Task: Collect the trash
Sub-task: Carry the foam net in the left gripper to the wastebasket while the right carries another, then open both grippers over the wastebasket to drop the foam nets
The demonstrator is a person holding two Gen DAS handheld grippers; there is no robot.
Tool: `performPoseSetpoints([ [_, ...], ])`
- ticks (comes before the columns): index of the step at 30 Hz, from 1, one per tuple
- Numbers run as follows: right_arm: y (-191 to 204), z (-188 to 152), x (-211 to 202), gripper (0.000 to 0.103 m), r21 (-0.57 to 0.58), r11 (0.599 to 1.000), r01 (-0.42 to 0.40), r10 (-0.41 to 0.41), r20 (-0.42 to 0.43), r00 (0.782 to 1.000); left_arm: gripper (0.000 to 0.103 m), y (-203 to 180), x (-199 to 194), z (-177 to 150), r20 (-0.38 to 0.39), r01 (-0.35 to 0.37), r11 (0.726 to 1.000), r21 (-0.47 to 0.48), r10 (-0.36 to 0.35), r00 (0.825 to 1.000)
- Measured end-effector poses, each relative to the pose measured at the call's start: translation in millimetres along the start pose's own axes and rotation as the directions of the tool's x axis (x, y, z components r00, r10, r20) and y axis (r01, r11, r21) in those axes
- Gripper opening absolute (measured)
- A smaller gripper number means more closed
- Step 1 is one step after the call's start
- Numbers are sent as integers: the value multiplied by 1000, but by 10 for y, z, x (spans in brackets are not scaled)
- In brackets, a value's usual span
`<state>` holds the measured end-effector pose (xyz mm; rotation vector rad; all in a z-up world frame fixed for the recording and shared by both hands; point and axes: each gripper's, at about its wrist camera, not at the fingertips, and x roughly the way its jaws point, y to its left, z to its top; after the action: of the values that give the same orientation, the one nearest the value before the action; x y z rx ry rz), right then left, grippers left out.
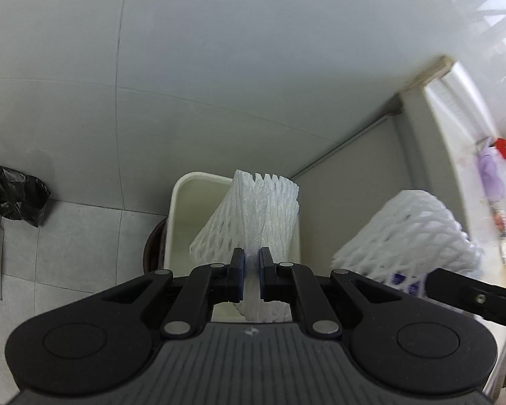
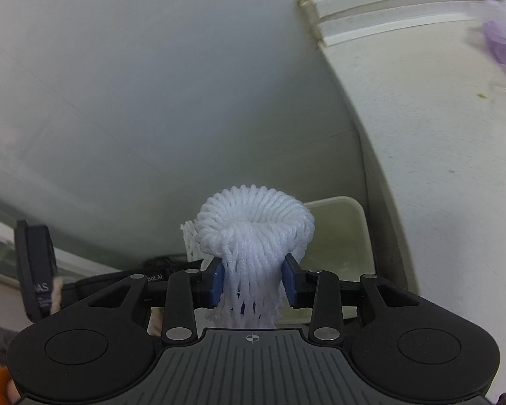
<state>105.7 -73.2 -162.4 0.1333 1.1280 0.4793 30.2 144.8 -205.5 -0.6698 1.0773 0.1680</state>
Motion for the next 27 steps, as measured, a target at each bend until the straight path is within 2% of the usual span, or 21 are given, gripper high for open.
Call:
performPoseSetpoints([
  [6, 8, 13, 581, 35, -81, 992, 98, -105, -86, 991, 7, 184, 351, 20, -41, -36, 999, 11, 36, 999],
  [12, -32, 11, 1050, 35, -139, 978, 155, -175, -148, 973, 8, 274, 665, 16, -80, -66, 996, 60, 71, 994],
  [20, -50, 25, 1378, 35, -183, 966, 184, -217, -181, 959, 13, 307, 943, 20, -129, -79, 991, 106, 92, 987],
  [22, -58, 23, 1421, 35, -195, 961, 195, -232, -189, 954, 27, 274, 978, 7, -140, -92, 988, 125, 110, 984],
  [26, -59, 83, 1563, 35, -205, 953, 224, -266, -207, 942, 37, 247, 996, -14, -149, -102, 983, 152, 125, 981],
  [27, -20, 80, 1573, 35, -208, 951, 229, -272, -210, 939, 42, 254, 994, -18, -150, -104, 983, 153, 128, 980],
])
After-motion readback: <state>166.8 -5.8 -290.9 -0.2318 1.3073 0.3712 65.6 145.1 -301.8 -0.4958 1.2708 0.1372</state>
